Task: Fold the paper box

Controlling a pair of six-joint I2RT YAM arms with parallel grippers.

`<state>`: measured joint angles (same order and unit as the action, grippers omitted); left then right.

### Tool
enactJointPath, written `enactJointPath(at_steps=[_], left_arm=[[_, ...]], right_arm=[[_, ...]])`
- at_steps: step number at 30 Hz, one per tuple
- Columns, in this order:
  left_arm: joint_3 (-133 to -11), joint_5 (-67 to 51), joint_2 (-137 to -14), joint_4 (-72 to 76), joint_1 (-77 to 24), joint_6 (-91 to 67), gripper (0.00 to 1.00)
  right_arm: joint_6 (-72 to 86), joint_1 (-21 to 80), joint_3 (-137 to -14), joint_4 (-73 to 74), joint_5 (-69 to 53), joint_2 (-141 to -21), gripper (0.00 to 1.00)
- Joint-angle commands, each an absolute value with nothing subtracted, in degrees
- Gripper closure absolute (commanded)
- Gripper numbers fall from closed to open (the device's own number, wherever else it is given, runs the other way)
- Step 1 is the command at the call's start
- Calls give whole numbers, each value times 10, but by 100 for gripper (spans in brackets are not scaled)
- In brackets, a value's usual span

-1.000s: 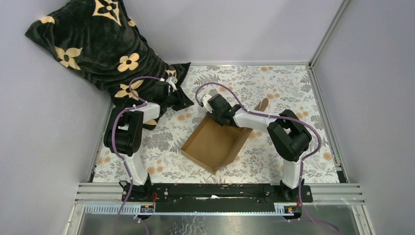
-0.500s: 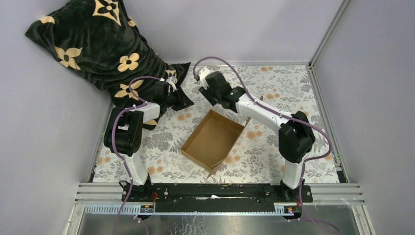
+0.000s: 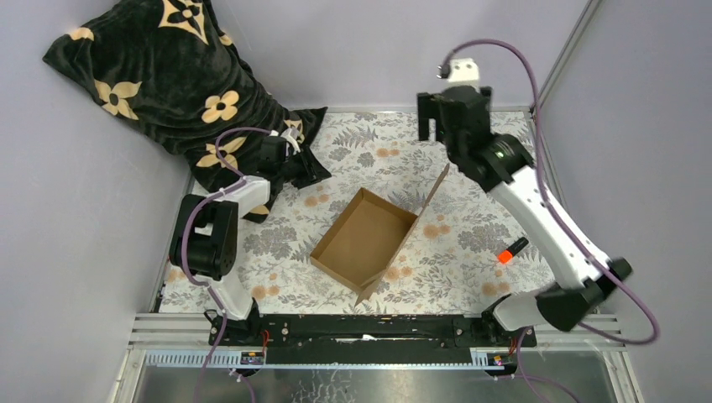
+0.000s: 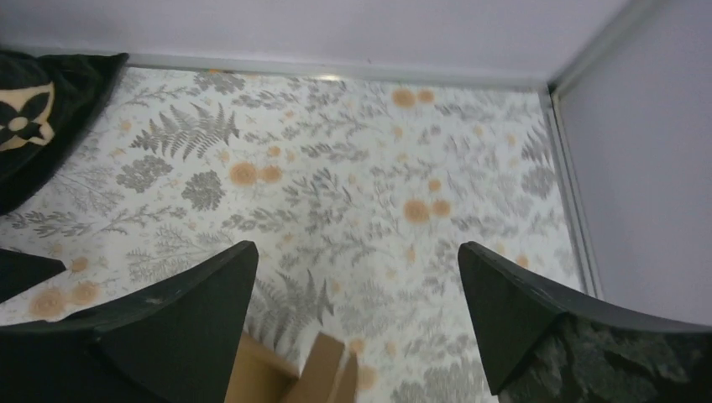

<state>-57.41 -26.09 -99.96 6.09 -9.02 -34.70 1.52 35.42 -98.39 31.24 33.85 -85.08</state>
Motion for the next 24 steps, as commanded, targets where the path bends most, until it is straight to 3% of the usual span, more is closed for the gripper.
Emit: enactJointPath(at_steps=[1, 5, 6, 7, 11, 18, 24], left_arm=[[-573, -242, -958, 14, -100, -335, 46], [-586, -210, -924, -50, -114, -327, 36], [-587, -204, -916, -60, -116, -326, 16], [-589, -200, -910, -69, -117, -325, 3], [-601, -173, -899, -113, -125, -317, 1], [-586, -126, -884, -150, -139, -316, 1], [-576, -105, -888, -157, -155, -310, 1]], right_arm=[[145, 350, -867, 408, 369, -754, 1], [247, 350, -755, 423, 369, -656, 0], [275, 350, -732, 428, 370, -639, 0], [303, 351, -714, 439, 368, -626, 0], [399, 350, -657, 492, 339, -616, 0], [473, 350, -499, 453, 284, -581, 0], [407, 350, -533, 414, 327, -509, 0]])
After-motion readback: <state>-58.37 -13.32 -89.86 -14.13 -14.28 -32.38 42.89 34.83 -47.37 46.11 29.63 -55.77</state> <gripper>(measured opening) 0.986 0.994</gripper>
